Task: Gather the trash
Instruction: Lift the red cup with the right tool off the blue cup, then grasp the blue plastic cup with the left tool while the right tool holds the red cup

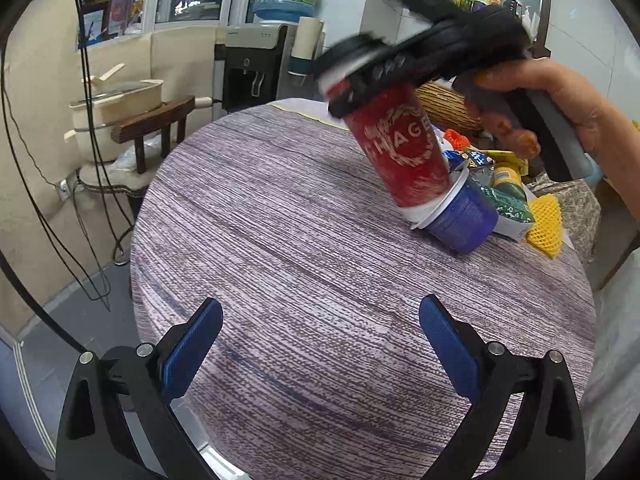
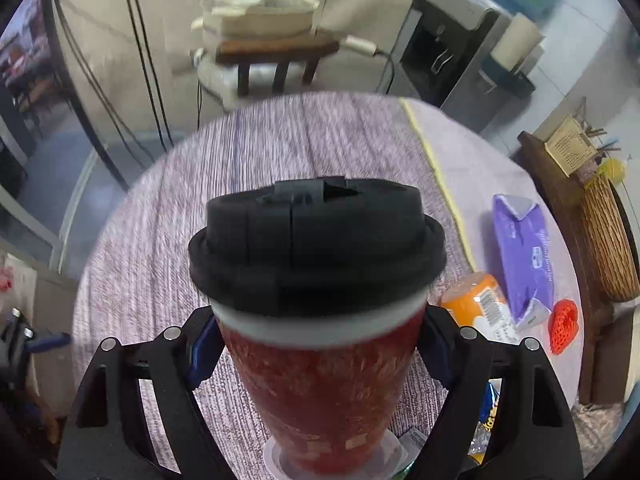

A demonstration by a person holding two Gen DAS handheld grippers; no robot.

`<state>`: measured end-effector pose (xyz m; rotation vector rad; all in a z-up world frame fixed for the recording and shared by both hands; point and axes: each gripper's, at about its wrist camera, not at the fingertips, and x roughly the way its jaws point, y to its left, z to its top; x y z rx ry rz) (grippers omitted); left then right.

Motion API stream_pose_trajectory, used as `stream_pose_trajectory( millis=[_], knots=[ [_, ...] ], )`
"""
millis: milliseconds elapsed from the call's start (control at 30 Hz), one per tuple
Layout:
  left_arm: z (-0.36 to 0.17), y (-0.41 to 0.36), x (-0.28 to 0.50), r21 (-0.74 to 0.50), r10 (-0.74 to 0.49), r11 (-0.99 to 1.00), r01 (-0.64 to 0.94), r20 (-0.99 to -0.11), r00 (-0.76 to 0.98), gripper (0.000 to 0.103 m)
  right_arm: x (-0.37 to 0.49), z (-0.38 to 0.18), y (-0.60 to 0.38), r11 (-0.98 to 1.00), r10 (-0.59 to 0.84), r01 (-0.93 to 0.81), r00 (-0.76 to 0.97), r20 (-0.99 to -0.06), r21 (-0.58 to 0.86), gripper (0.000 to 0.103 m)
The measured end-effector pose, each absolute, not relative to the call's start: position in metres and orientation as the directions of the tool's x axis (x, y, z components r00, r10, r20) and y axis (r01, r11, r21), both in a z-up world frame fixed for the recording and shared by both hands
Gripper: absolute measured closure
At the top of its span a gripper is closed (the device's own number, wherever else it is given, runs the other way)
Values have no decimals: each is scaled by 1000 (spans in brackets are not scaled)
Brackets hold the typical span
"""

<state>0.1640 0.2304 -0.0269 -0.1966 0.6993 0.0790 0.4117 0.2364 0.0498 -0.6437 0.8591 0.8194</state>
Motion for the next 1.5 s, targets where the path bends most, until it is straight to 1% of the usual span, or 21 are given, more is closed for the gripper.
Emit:
stream_pose_trajectory(
  millis=[67, 200, 300, 400, 500, 633, 767, 833, 900, 933, 1000, 1033, 1067, 1100, 1133, 1200, 1300, 1400, 1467, 1500],
  knots=[
    [-27, 228, 166, -158, -7, 979, -125, -647, 762, 6, 408, 66, 222, 552, 413, -822, 411, -813, -135, 23],
    [-22, 219, 173, -128, -12, 987, -92, -642, 767, 6, 402, 99, 186, 601, 530, -798, 447, -720, -52, 24],
    [-16, 212, 179, -105, -32, 994, -45, -632, 774, 6, 393, 121, 159, 629, 584, -777, 479, -655, -8, 24],
    [-9, 204, 191, -86, -69, 996, 18, -633, 771, 6, 386, 140, 133, 646, 616, -762, 499, -609, 29, 24],
    [0, 188, 207, -50, -110, 994, 101, -634, 765, 6, 379, 155, 106, 666, 613, -745, 528, -588, 25, 24],
    [5, 166, 240, 26, -150, 975, 220, -654, 742, 6, 374, 161, 68, 705, 581, -709, 557, -593, 26, 24],
    [6, 157, 274, -34, -248, 950, 310, -684, 686, 8, 362, 162, 27, 740, 546, -673, 589, -596, 13, 24],
    [4, 155, 289, -65, -299, 931, 359, -702, 646, 13, 355, 159, 4, 758, 533, -652, 603, -594, 18, 24],
    [2, 155, 299, -93, -339, 914, 396, -712, 615, 23, 351, 155, -15, 769, 524, -639, 605, -600, 28, 24],
    [0, 157, 305, -131, -378, 899, 418, -715, 588, 27, 349, 152, -24, 776, 516, -630, 611, -601, 26, 24],
    [-4, 159, 312, -204, -444, 869, 451, -722, 530, 37, 345, 146, -36, 788, 495, -615, 623, -606, 10, 24],
    [-5, 160, 312, -233, -470, 856, 461, -721, 509, 39, 343, 143, -41, 791, 489, -612, 627, -607, 4, 24],
    [-6, 161, 312, -249, -482, 851, 463, -720, 499, 45, 341, 140, -45, 792, 487, -610, 628, -607, 4, 24],
    [-7, 161, 312, -259, -489, 847, 464, -721, 491, 55, 340, 136, -51, 796, 486, -605, 627, -608, 12, 24],
    [-7, 161, 308, -276, -503, 840, 467, -716, 483, 59, 340, 133, -56, 798, 488, -602, 625, -610, 21, 24],
    [-5, 163, 298, -297, -520, 836, 461, -697, 494, 77, 341, 128, -63, 803, 492, -595, 619, -612, 44, 24],
    [-5, 158, 285, -266, -502, 843, 467, -700, 508, 87, 341, 120, -70, 808, 500, -584, 613, -612, 76, 24],
    [-7, 150, 267, -228, -475, 855, 466, -704, 528, 91, 339, 113, -78, 811, 511, -576, 611, -605, 104, 24],
    [-9, 144, 260, -199, -440, 877, 438, -700, 563, 95, 336, 109, -81, 812, 516, -572, 611, -600, 116, 24],
    [-8, 142, 255, -182, -423, 886, 426, -694, 583, 95, 333, 107, -84, 811, 520, -571, 610, -597, 123, 24]
  ],
)
